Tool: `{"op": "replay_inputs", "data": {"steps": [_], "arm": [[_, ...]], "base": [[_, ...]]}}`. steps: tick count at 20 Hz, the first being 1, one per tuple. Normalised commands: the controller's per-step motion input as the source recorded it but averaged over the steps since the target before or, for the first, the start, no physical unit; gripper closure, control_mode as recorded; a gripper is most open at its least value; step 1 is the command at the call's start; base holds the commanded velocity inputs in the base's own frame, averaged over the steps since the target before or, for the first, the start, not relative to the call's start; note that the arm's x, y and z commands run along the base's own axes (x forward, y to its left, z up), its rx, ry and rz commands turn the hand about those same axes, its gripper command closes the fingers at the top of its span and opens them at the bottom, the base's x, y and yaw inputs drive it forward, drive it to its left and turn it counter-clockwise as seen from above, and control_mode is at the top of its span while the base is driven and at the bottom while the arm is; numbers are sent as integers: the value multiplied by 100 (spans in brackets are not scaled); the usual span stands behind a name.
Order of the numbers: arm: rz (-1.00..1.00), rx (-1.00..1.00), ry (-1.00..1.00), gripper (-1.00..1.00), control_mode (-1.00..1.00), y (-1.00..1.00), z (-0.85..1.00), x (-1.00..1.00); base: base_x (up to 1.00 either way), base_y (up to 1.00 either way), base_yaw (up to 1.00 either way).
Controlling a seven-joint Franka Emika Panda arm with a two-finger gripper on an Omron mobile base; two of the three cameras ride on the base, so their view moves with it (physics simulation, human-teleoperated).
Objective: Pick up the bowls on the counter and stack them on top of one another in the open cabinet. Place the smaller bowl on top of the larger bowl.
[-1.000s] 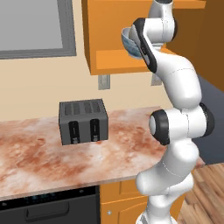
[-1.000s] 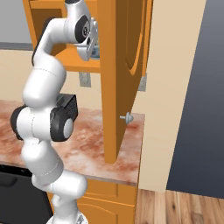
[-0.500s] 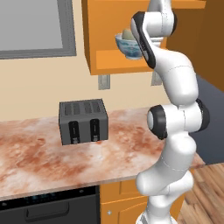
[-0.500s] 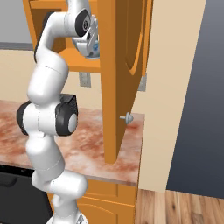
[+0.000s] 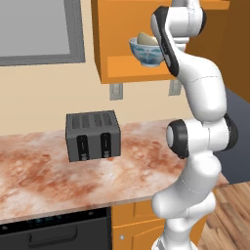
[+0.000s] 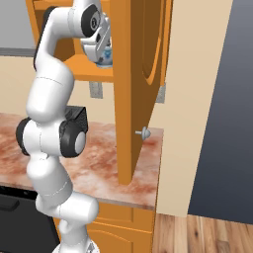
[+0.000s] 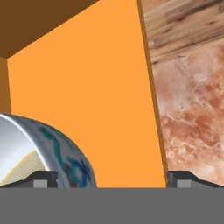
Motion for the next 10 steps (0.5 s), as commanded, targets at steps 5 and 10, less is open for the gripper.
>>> {"op": "replay_inputs", "data": {"steps": [5,10], "arm": [[0,0,-4,-100,-100,-6,0,-44],[0,0,-1,-100,-100,-6,-3,-51]], "base": [[0,0,0],[0,0,0]]}}
